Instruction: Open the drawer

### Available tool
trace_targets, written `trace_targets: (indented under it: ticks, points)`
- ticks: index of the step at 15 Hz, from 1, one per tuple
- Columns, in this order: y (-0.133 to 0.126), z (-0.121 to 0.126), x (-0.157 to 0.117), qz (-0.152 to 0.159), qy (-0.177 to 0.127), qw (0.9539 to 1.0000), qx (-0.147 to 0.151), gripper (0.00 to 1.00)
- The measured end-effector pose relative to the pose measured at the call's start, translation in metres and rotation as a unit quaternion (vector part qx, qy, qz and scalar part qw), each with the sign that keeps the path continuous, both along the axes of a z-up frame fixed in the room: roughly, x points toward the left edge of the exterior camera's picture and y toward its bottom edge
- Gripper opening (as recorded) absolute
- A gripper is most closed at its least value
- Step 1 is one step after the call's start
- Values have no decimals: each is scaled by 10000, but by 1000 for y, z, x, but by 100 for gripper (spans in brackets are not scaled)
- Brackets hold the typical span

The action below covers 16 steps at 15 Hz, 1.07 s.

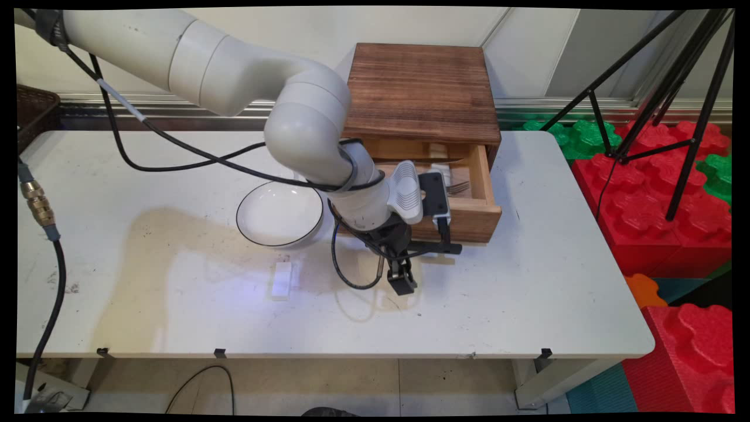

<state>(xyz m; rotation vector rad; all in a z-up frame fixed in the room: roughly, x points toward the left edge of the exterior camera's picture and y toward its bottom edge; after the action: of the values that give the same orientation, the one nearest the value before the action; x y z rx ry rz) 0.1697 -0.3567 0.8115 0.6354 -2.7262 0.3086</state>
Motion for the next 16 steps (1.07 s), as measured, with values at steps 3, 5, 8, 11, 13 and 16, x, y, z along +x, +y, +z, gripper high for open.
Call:
trace_targets:
  ticks: [3,5,8,11,13,16]
  points:
    - [8,0,-3,-52,13,10000,16,100]
    - [15,1,-6,-90,25,10000,33,100]
    - [26,1,-10,-121,42,9999,70,100]
    - [35,0,-12,-134,56,9998,109,100]
    - [41,0,-13,-143,63,9998,135,100]
    - [52,0,-15,-147,79,9997,176,100]
